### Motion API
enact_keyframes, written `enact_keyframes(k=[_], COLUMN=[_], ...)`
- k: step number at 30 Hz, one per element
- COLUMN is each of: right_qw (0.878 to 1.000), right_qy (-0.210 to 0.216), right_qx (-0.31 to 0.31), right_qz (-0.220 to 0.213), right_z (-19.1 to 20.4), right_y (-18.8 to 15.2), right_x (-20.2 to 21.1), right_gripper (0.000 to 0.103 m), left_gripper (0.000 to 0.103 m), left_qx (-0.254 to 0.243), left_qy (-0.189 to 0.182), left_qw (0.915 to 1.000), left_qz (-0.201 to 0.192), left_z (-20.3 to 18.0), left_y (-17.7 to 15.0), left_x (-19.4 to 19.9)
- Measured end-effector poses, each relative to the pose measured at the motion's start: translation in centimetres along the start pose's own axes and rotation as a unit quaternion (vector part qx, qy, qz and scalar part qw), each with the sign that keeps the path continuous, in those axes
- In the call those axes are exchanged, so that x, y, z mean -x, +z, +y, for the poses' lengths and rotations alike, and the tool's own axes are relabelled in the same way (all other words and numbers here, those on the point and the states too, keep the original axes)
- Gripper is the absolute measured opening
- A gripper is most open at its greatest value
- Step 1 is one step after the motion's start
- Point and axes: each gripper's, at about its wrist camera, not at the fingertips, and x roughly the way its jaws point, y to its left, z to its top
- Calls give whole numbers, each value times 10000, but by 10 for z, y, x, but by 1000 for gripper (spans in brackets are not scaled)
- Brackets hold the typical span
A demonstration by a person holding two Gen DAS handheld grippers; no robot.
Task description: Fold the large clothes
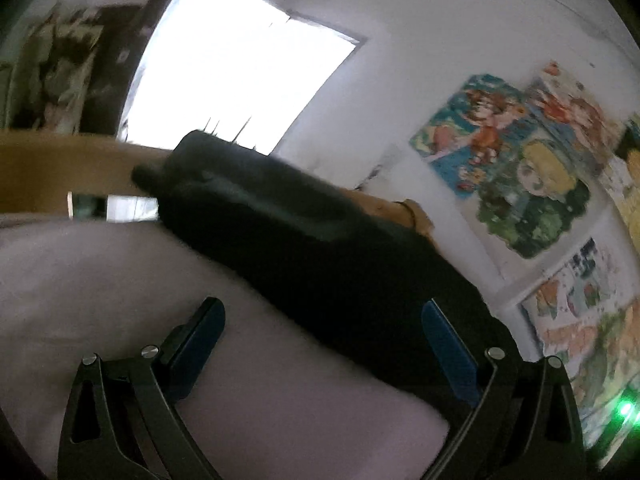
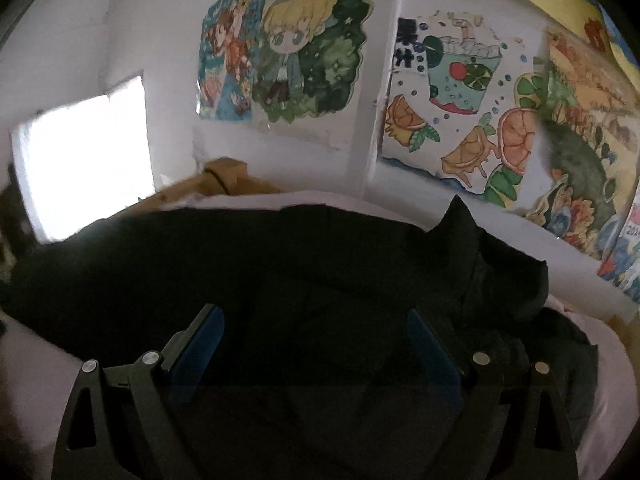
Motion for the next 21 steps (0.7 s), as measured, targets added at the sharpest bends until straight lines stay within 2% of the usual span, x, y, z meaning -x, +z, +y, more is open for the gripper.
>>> enact_keyframes(k=[3,7,10,12,18,20,21], right_qw=[9999,9985,9981,9982,9982,9985,9986], right_qy=[-151,-16,41,25,110,133,134], right_qx=[65,-299,-365,-280,-299,-317,-314], right_qz=[56,465,492,526,500,430,408], right_z=[7,-1,-4,-3,-2,-3,-2], right_y=[-20,-46,-55,-58,-71,-75,-76], right_x=[-21,-56,-69,-77,-90,-91,-91], right_gripper=[93,93,97,103,103,103,103], left_gripper=[97,99,101,101,100,97,88], left_qx=[-233,-686,-790,-758,-718,-667,-625], left_qy=[149,583,697,639,381,303,233], left_qw=[9996,9959,9944,9951,9964,9967,9968], left_qz=[-54,16,32,-41,-249,-356,-432], left_z=[0,-6,-7,-5,0,0,3], left_y=[-2,-14,-21,-25,-31,-31,-32], left_x=[-2,-16,-23,-25,-31,-31,-29])
